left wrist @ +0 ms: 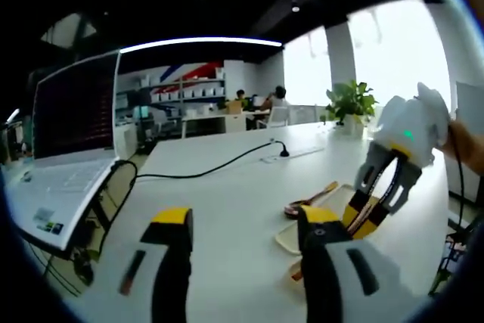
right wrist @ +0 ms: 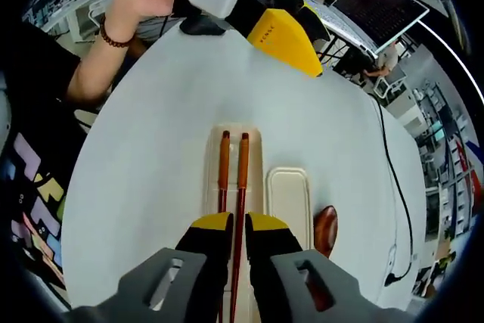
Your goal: Arrange the utensils inside the cutlery case until each visible utensil rests in its matching compartment.
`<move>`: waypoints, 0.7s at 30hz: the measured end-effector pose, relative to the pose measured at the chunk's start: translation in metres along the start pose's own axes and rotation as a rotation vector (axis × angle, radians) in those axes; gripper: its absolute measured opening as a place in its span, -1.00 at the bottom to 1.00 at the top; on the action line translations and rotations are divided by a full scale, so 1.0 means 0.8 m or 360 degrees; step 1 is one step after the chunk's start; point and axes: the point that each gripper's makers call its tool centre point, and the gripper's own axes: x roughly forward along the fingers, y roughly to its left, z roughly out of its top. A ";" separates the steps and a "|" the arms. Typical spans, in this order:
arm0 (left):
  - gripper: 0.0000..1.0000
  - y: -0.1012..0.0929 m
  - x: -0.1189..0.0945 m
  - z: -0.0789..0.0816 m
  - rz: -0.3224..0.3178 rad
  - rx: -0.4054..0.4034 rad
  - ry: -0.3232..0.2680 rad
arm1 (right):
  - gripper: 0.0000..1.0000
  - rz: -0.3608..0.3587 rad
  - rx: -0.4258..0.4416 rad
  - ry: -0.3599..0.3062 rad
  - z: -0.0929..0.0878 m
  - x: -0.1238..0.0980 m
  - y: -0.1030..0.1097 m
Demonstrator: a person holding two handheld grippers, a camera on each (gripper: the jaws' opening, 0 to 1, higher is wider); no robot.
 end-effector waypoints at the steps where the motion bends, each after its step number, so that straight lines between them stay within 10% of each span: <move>1: 0.17 0.000 0.001 0.000 -0.0002 -0.0001 0.0000 | -0.89 0.0004 0.0010 -0.0007 0.001 -0.006 -0.001; 11: 0.31 -0.012 0.013 0.005 -0.0033 0.0077 -0.0011 | -0.85 -0.0236 0.0006 -0.0114 0.001 -0.048 -0.050; 21: 0.24 -0.034 0.041 -0.017 -0.0128 -0.0061 0.0070 | -0.82 -0.0385 0.0185 -0.0166 -0.045 -0.084 -0.090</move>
